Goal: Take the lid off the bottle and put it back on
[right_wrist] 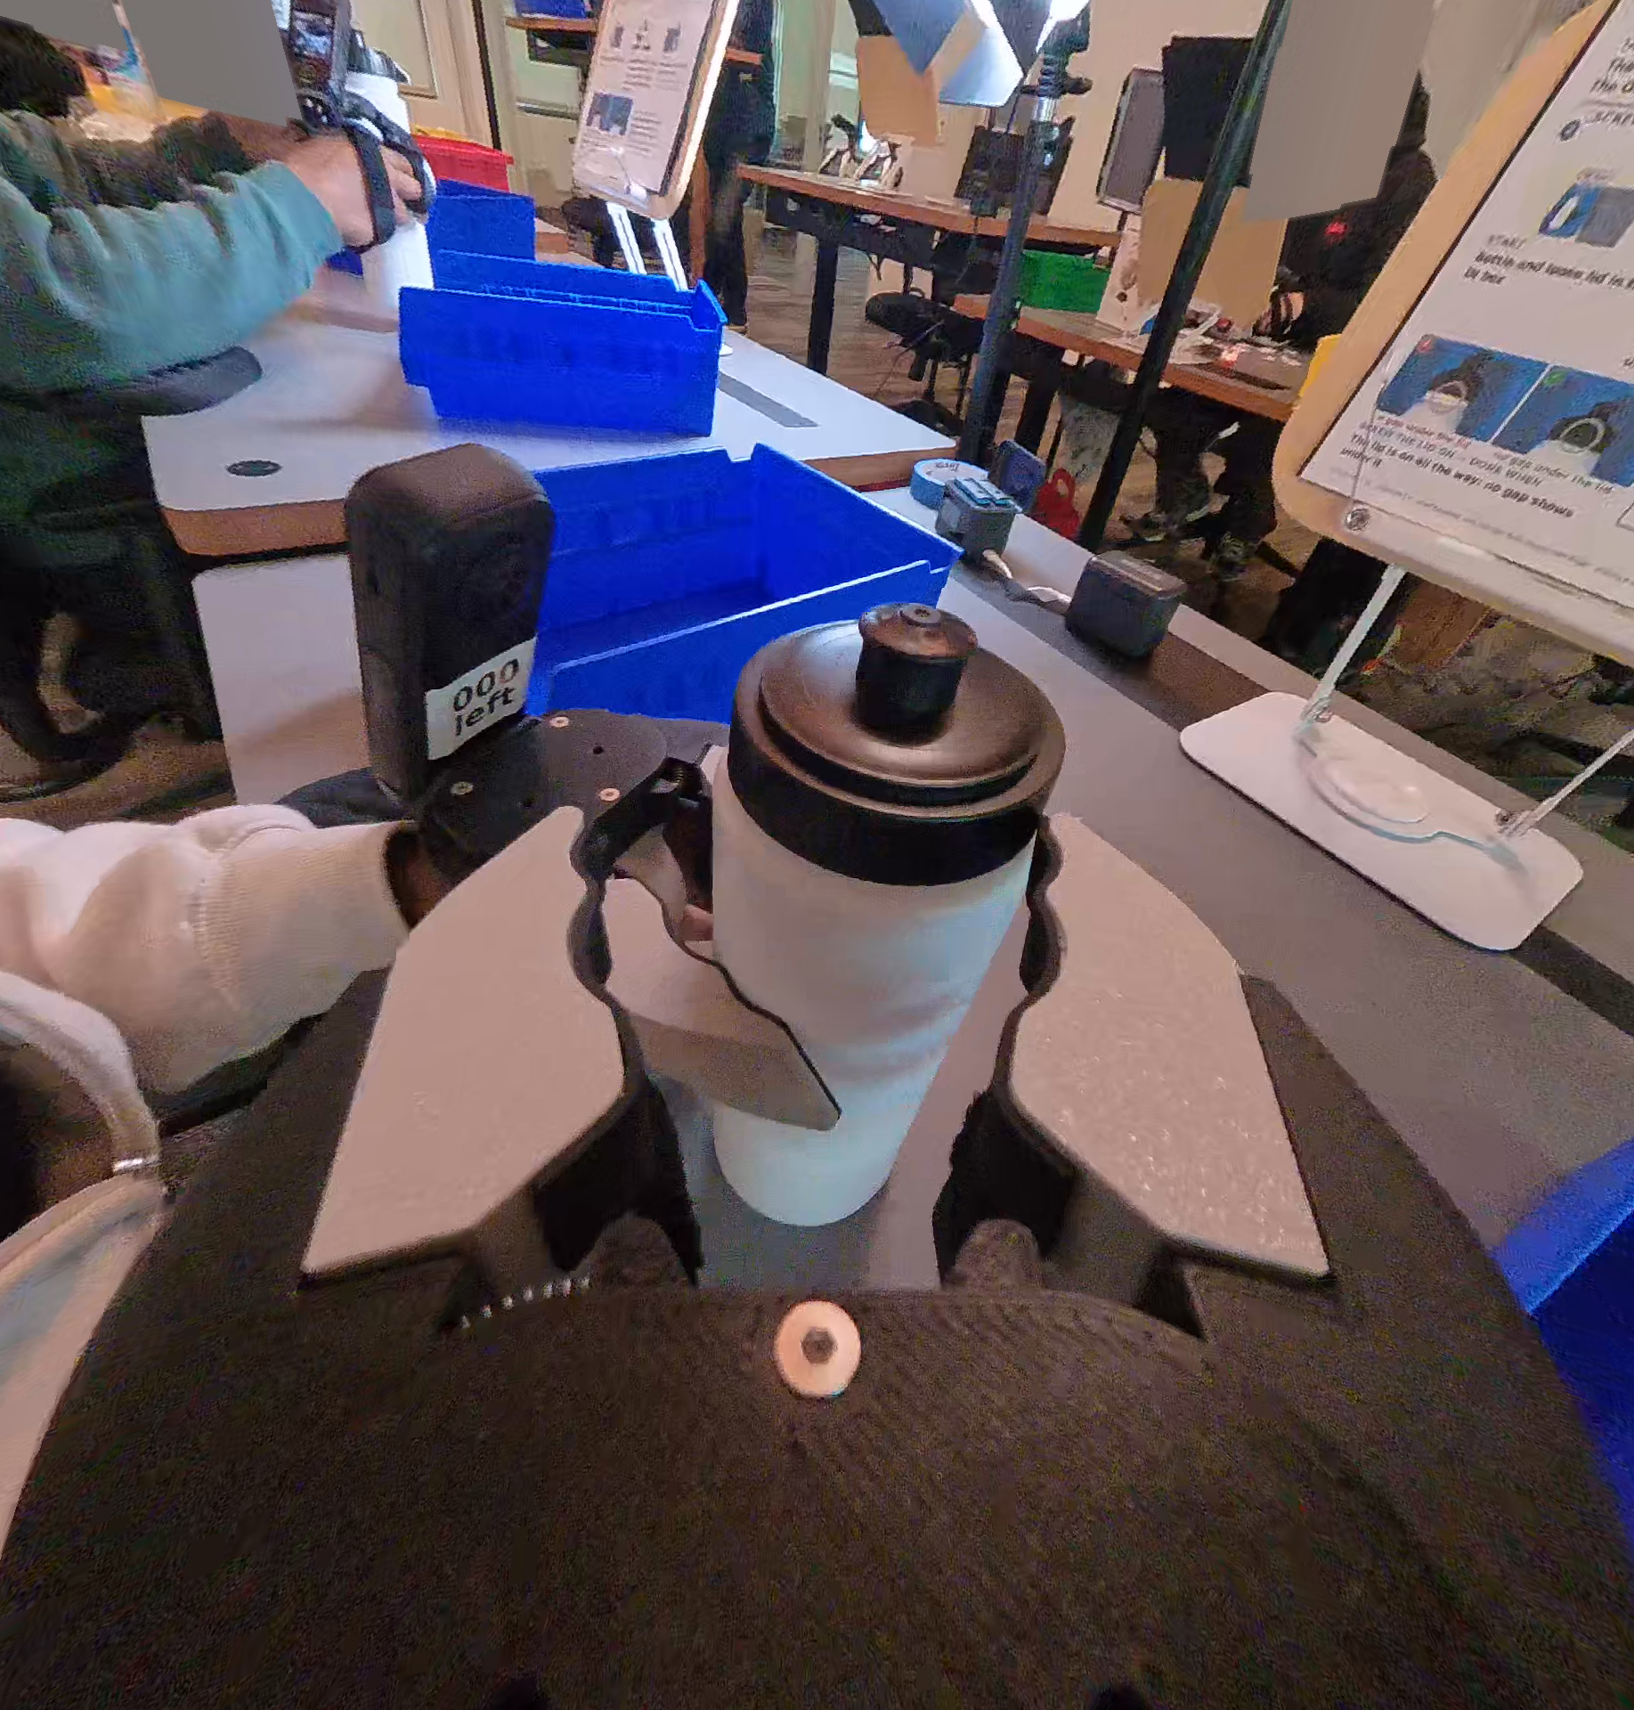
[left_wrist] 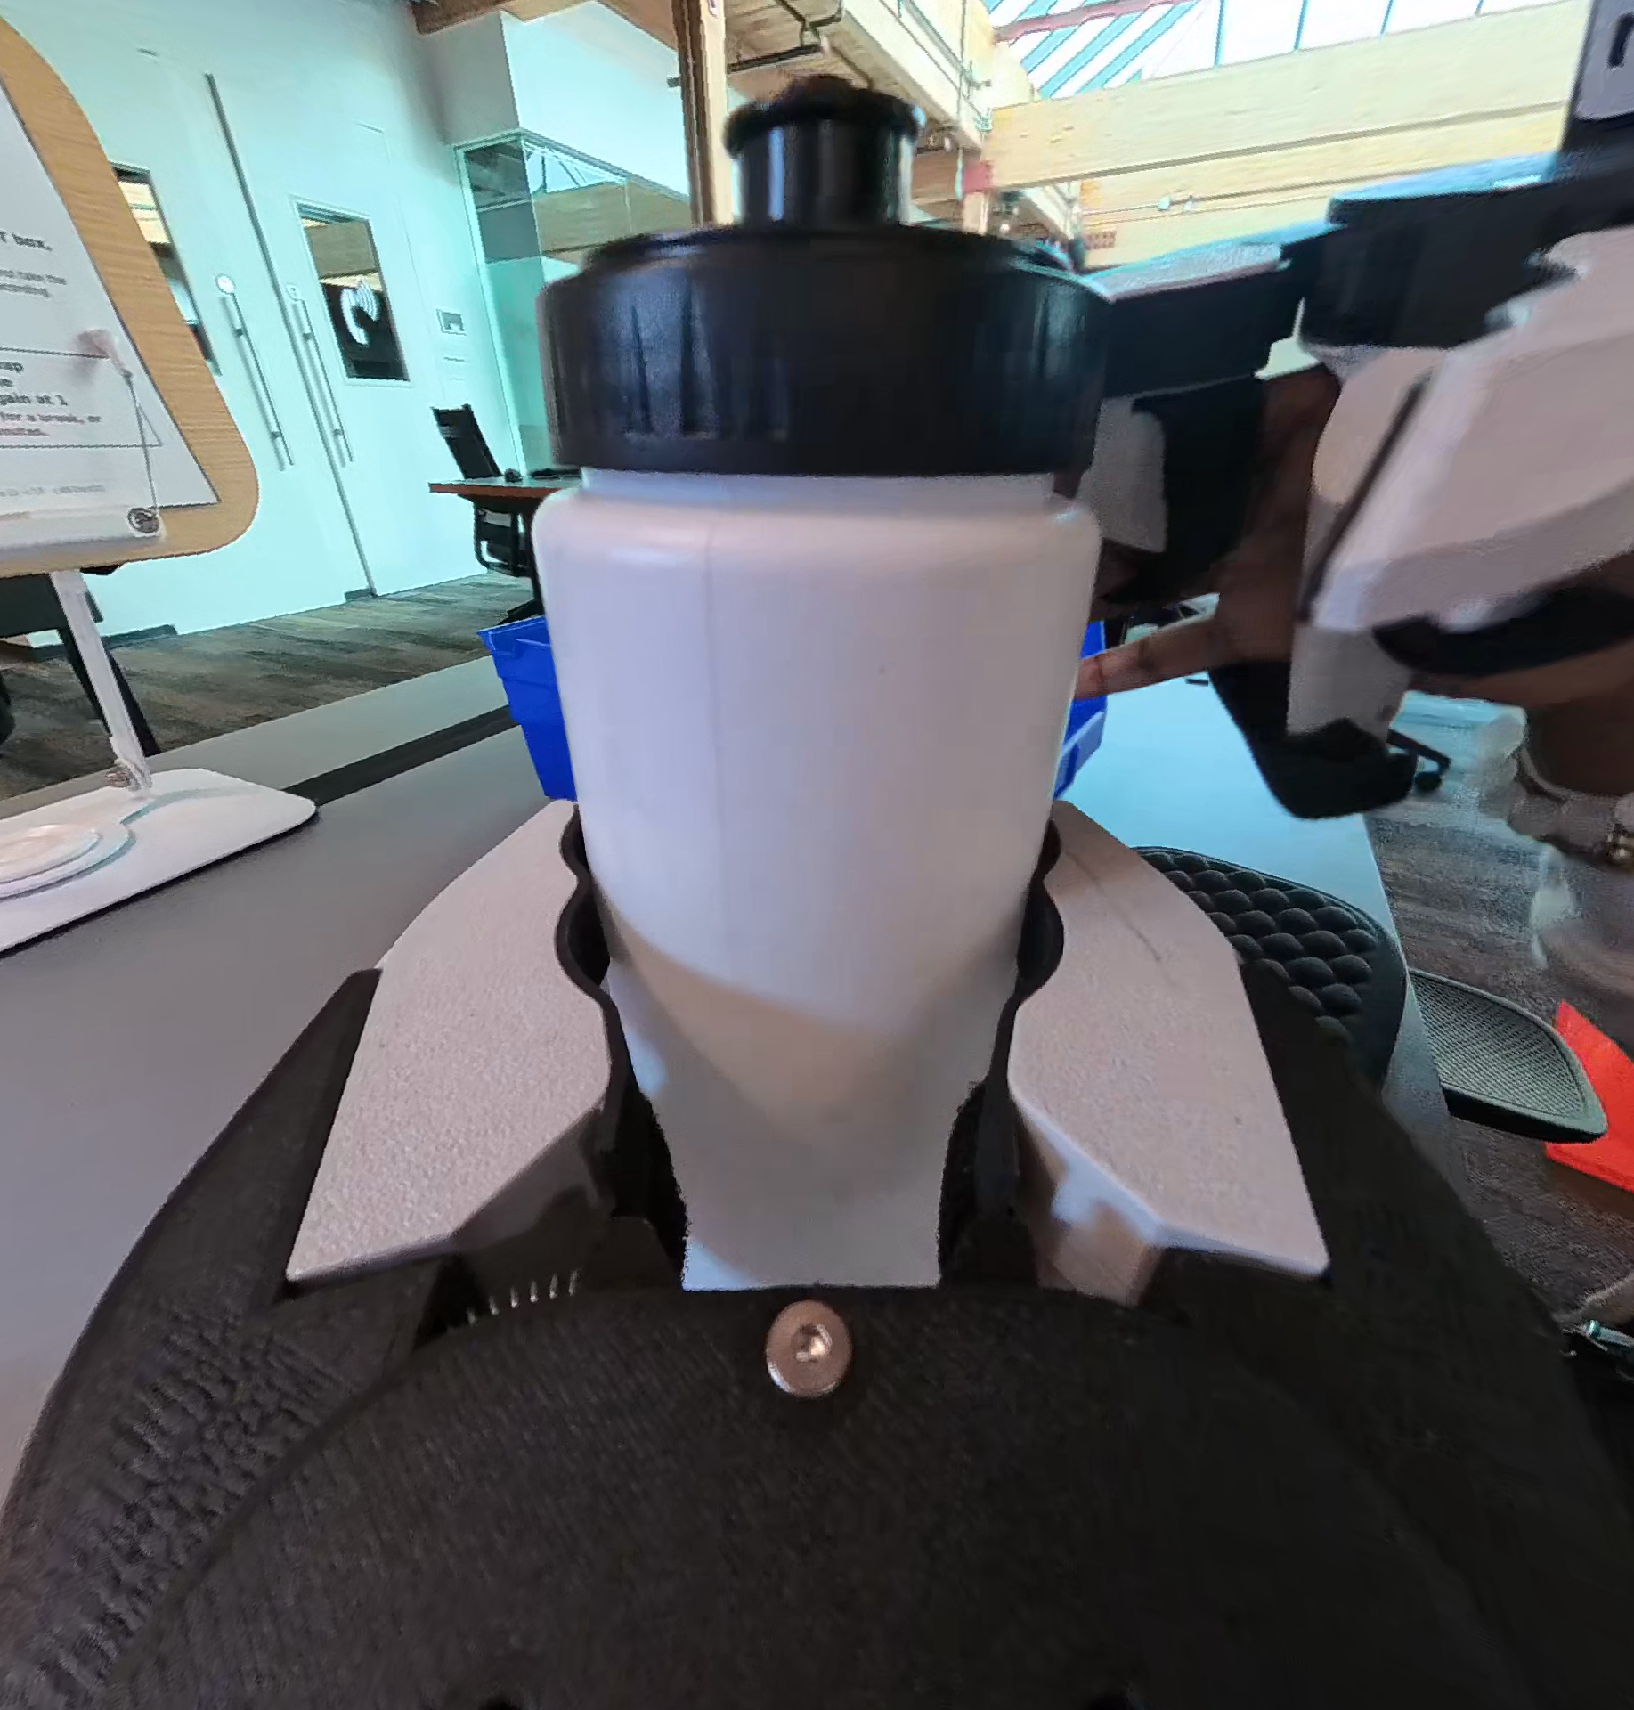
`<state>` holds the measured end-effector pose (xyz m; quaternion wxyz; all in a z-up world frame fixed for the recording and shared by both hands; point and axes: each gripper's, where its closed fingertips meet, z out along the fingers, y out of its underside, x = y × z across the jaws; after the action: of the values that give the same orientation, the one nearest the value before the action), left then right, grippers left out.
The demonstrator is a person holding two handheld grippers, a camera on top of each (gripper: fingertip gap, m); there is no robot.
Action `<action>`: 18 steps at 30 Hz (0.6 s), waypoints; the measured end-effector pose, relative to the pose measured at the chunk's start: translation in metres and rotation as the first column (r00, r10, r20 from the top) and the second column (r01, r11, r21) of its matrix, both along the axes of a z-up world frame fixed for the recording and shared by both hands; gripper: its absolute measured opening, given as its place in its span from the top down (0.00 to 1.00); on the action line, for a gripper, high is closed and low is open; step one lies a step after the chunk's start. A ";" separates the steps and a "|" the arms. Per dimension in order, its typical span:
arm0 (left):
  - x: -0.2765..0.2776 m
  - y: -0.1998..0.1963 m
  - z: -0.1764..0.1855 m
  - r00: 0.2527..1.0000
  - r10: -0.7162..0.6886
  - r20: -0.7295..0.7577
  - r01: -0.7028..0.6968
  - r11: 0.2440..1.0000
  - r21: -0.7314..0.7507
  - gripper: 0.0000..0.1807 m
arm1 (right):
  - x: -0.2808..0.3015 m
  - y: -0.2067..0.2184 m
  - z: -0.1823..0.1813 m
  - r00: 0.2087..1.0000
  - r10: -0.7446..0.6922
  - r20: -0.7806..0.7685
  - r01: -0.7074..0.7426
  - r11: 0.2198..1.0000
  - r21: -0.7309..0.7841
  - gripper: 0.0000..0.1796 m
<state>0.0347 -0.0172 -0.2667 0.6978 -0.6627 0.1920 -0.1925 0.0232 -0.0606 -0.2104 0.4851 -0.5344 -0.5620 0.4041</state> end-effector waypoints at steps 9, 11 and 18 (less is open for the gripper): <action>0.009 -0.004 0.000 0.996 -0.082 0.030 0.082 0.997 -0.012 0.51 | -0.001 0.000 0.034 0.896 0.397 -0.200 -0.366 0.914 0.174 0.47; 0.015 -0.008 0.000 0.991 -0.128 0.037 0.128 0.992 -0.011 0.51 | -0.011 -0.005 0.026 0.839 0.517 -0.170 -0.504 0.856 0.115 0.44; 0.012 -0.005 0.000 0.997 -0.069 0.030 0.069 0.998 -0.010 0.51 | -0.025 -0.001 0.019 0.881 0.429 -0.199 -0.432 0.901 0.029 0.59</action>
<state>0.0463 -0.0217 -0.2667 0.6900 -0.6564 0.2034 -0.2272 -0.0018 -0.0611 -0.1915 0.4333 -0.3567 -0.6114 0.5579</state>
